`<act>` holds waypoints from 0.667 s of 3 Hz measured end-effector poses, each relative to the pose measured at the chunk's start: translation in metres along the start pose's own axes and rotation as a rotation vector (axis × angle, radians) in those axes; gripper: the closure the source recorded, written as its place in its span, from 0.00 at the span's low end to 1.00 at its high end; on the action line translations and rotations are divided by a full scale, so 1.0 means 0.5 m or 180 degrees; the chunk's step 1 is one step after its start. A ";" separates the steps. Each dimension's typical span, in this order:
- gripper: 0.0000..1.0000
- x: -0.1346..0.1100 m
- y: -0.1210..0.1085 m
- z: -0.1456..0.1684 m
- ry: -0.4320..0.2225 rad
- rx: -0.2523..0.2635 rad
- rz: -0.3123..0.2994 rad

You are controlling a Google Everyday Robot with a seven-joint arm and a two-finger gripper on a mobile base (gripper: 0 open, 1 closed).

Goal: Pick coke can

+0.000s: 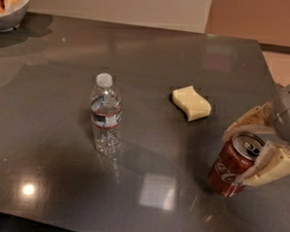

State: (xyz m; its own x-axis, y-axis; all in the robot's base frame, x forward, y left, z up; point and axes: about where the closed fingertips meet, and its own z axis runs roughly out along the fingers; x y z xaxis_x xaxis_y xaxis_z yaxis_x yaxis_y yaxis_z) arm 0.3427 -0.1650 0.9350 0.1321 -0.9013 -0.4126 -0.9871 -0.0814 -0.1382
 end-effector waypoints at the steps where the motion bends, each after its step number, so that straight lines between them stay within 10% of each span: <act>1: 1.00 -0.053 -0.007 -0.021 0.0026 -0.0059 -0.0010; 2: 1.00 -0.093 -0.020 -0.049 0.0081 -0.0055 -0.0014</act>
Offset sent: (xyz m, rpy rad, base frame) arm -0.0016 0.0426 0.0628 -0.0565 0.0507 0.0156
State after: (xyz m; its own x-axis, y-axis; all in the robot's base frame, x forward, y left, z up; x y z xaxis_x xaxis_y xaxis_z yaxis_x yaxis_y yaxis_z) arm 0.3441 -0.1327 0.9775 0.1343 -0.9115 -0.3888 -0.9879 -0.0925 -0.1244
